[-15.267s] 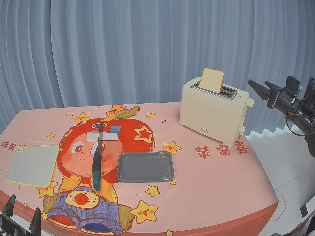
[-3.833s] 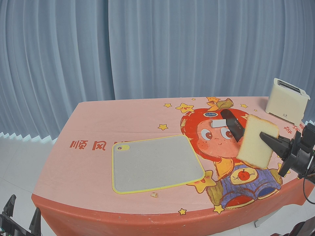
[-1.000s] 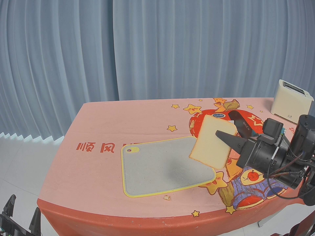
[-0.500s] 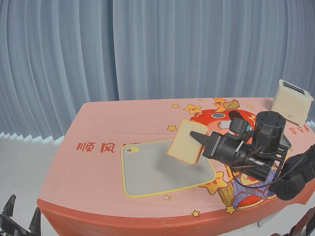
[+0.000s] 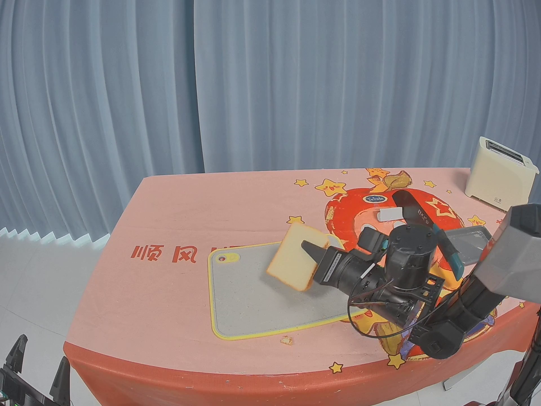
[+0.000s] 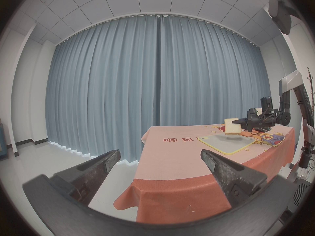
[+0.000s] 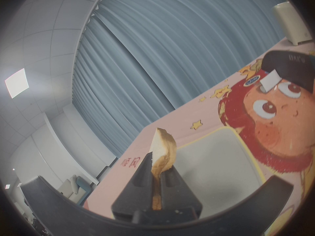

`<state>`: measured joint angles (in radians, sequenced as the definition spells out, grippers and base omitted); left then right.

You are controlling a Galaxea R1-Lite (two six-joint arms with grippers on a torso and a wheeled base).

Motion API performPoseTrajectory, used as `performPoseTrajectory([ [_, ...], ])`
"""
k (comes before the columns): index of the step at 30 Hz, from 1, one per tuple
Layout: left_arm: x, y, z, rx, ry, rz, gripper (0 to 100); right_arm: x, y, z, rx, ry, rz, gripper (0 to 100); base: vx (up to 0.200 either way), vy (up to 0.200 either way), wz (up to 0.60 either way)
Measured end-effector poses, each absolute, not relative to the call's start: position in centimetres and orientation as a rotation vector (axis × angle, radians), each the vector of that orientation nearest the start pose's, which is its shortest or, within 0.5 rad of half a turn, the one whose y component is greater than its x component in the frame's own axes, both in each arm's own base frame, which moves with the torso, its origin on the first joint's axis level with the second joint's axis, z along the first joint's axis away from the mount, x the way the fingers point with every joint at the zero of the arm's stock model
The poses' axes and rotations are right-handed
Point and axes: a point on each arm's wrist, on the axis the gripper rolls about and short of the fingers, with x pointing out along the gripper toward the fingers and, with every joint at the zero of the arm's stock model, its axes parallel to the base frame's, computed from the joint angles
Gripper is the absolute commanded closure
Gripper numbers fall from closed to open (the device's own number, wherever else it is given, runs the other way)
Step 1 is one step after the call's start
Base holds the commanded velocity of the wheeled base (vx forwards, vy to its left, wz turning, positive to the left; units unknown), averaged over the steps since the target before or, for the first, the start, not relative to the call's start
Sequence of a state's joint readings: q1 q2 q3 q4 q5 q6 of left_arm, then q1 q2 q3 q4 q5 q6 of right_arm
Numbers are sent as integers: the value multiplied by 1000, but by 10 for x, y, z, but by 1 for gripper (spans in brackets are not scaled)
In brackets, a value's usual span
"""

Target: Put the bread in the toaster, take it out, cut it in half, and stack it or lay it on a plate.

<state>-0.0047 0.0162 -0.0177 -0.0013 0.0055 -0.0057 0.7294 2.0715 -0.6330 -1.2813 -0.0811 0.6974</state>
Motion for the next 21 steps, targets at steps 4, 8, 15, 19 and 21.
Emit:
performPoseTrajectory([
  [4, -23, 0, 81, -6, -3, 1, 0, 258, 232, 72, 592, 391, 561, 100, 0, 0, 0],
  [8, -23, 0, 81, -6, -3, 1, 0, 258, 236, 66, 578, 404, 560, 100, 0, 0, 0],
  [15, -23, 0, 81, -6, -3, 1, 0, 254, 241, 65, 566, 411, 573, 100, 0, 0, 0],
  [19, -23, 0, 81, -6, -3, 1, 0, 253, 243, 65, 563, 407, 569, 0, 0, 0, 0],
  [21, -23, 0, 81, -6, -3, 1, 0, 253, 245, 65, 562, 404, 568, 0, 0, 0, 0],
])
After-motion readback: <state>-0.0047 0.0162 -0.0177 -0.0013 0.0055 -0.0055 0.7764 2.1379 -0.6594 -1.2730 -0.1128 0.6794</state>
